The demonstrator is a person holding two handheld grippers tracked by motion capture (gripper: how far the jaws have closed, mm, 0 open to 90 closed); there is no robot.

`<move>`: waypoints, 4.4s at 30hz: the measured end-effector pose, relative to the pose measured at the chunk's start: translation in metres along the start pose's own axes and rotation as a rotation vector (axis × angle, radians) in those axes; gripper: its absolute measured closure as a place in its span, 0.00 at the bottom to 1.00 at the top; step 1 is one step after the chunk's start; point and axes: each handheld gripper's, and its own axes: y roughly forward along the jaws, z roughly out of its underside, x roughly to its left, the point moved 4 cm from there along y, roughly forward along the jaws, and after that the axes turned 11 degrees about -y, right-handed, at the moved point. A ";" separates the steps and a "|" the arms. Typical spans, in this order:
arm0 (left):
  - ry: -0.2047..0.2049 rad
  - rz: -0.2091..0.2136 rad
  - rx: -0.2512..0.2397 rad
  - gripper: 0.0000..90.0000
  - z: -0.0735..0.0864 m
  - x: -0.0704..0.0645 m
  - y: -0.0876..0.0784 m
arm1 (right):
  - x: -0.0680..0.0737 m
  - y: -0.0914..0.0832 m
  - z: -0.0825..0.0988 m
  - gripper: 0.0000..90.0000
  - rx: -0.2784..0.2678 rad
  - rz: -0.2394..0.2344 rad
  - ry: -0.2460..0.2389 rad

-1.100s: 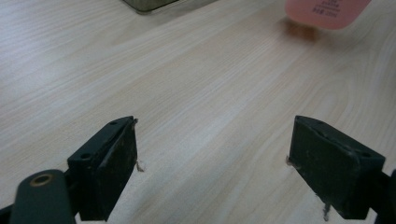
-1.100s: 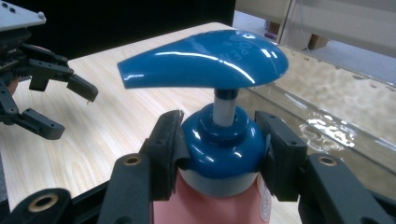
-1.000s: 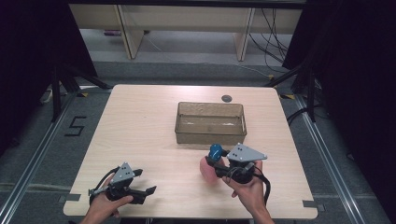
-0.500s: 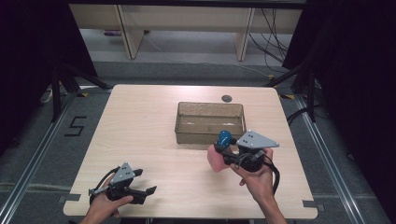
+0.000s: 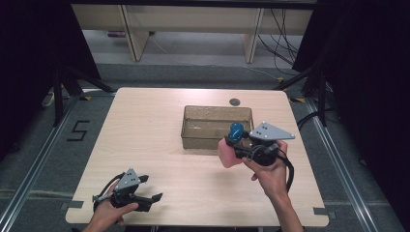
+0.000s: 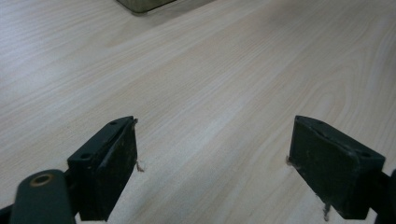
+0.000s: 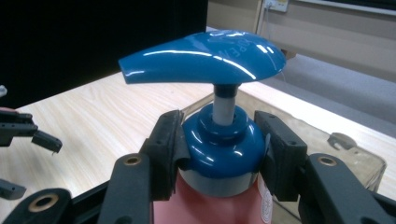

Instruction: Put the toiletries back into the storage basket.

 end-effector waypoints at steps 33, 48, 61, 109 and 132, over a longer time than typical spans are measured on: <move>-0.006 0.002 -0.010 0.16 -0.002 0.000 0.000 | -0.053 0.011 -0.015 0.60 -0.028 0.098 0.050; -0.001 0.008 -0.013 0.16 -0.001 -0.001 0.000 | -0.086 0.038 -0.004 0.60 -0.011 0.148 0.095; 0.000 0.008 -0.018 0.16 -0.002 -0.002 0.000 | -0.109 0.067 0.014 0.60 0.019 0.195 0.109; 0.000 0.017 -0.022 0.16 -0.004 -0.004 -0.001 | -0.112 0.085 0.061 0.60 0.095 0.189 0.124; 0.007 0.019 -0.020 0.16 -0.004 -0.003 -0.002 | -0.106 0.084 0.072 0.59 0.116 0.156 0.156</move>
